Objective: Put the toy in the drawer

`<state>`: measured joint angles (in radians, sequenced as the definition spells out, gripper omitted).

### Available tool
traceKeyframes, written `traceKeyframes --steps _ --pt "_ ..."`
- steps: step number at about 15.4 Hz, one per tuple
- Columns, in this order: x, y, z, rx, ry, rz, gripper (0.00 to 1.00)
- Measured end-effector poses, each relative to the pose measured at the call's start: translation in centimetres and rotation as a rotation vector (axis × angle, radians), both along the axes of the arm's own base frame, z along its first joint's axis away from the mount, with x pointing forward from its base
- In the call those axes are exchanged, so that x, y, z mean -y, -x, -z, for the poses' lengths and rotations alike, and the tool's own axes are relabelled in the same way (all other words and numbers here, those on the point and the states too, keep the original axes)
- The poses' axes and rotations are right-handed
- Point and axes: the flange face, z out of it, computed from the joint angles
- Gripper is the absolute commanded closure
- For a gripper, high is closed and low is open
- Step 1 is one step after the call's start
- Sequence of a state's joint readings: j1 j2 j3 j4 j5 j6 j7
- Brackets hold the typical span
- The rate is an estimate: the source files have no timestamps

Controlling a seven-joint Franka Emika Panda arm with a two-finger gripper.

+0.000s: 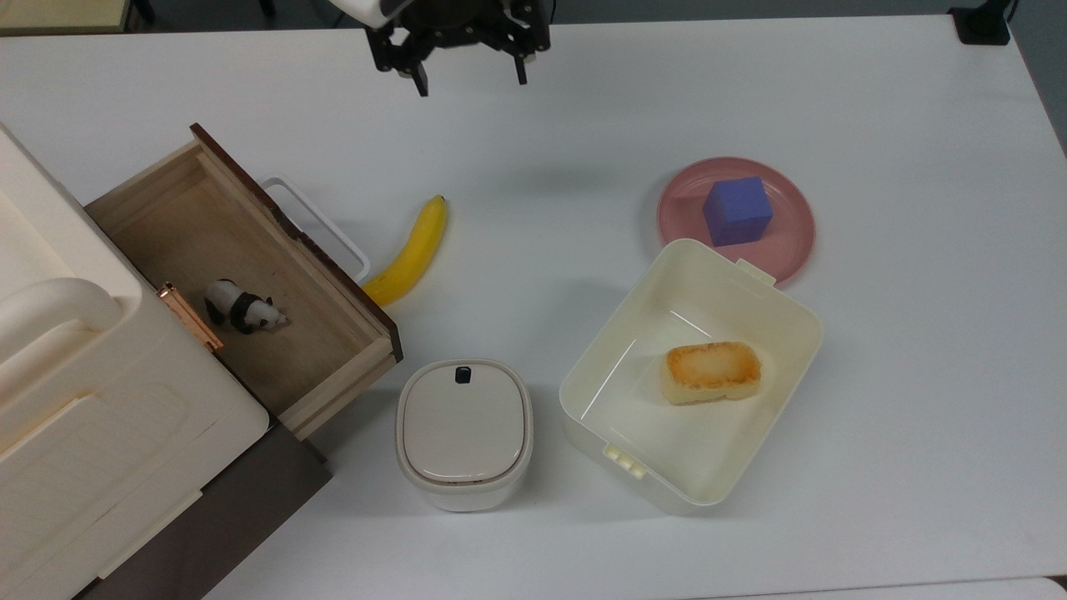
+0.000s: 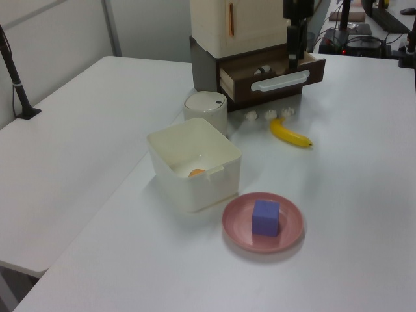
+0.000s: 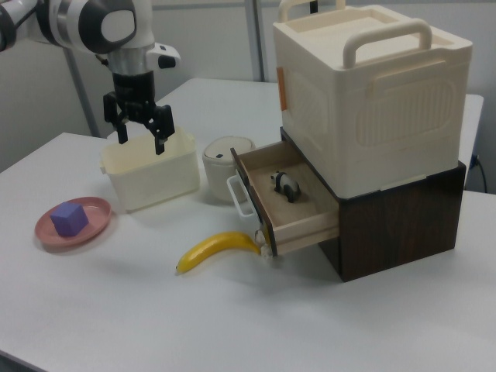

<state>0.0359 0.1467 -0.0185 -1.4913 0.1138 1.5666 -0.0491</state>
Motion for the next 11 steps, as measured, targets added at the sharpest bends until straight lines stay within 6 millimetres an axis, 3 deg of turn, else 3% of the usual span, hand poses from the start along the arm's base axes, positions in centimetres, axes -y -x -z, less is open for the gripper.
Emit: traceKeyframes --steps 3,11 --pt "-0.3 0.1 0.9 -0.017 0.039 -0.009 0.0" --pt "1.2 -0.9 0.5 0.056 0.08 0.024 0.0"
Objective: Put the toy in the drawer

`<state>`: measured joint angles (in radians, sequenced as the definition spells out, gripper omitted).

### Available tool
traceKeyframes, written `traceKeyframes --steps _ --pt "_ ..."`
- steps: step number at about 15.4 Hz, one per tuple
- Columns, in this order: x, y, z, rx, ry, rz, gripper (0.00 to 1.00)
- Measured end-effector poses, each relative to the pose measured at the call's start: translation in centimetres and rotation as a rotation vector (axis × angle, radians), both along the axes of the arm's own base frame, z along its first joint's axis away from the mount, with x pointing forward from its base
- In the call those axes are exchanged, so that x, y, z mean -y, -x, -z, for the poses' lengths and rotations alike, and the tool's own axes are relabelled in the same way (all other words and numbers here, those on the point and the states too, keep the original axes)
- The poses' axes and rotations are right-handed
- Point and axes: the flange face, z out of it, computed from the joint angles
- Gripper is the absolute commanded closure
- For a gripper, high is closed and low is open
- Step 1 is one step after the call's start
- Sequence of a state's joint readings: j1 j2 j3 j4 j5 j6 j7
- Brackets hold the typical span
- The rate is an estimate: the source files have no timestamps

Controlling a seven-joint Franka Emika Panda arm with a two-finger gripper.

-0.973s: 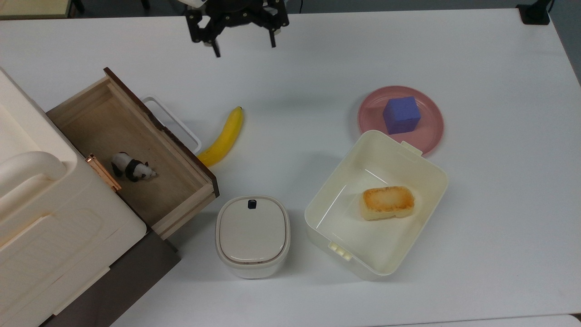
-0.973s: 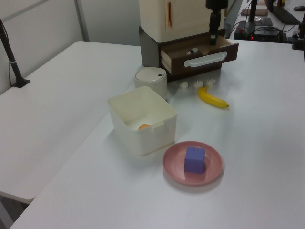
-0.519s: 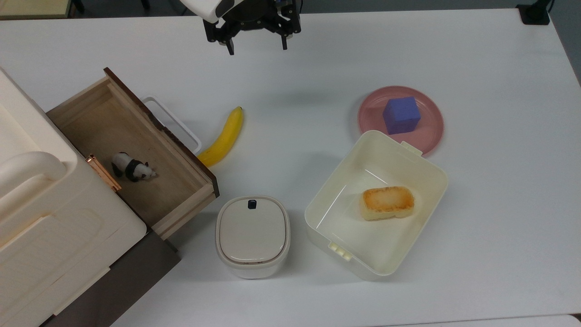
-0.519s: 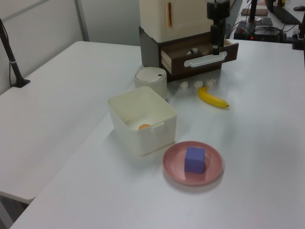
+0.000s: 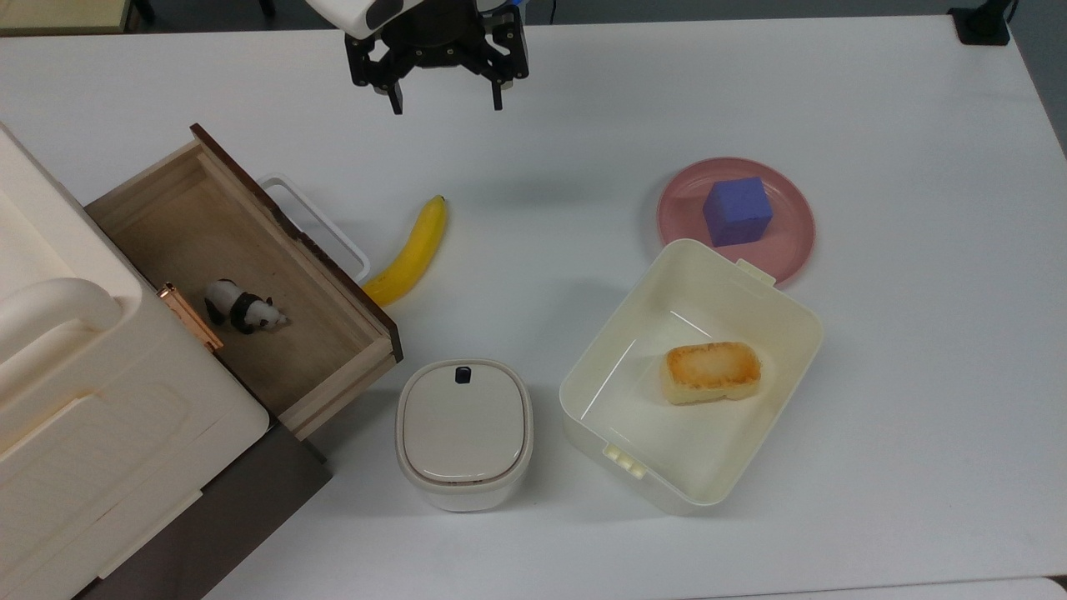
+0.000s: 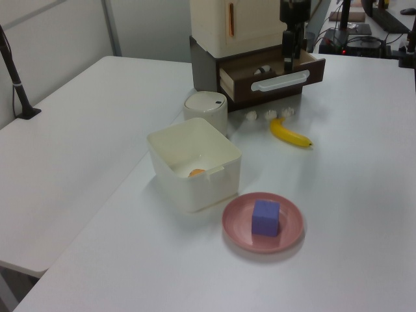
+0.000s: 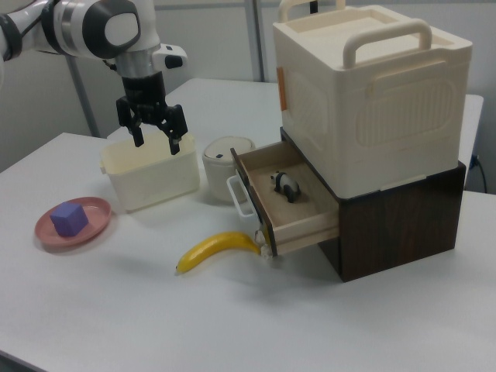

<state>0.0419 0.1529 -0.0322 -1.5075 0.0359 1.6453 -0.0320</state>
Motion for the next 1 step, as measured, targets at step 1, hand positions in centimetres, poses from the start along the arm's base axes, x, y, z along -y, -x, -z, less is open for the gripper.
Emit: traceKeyframes --steps 1 --pt "0.0 -0.01 0.01 0.0 0.0 0.002 0.0"
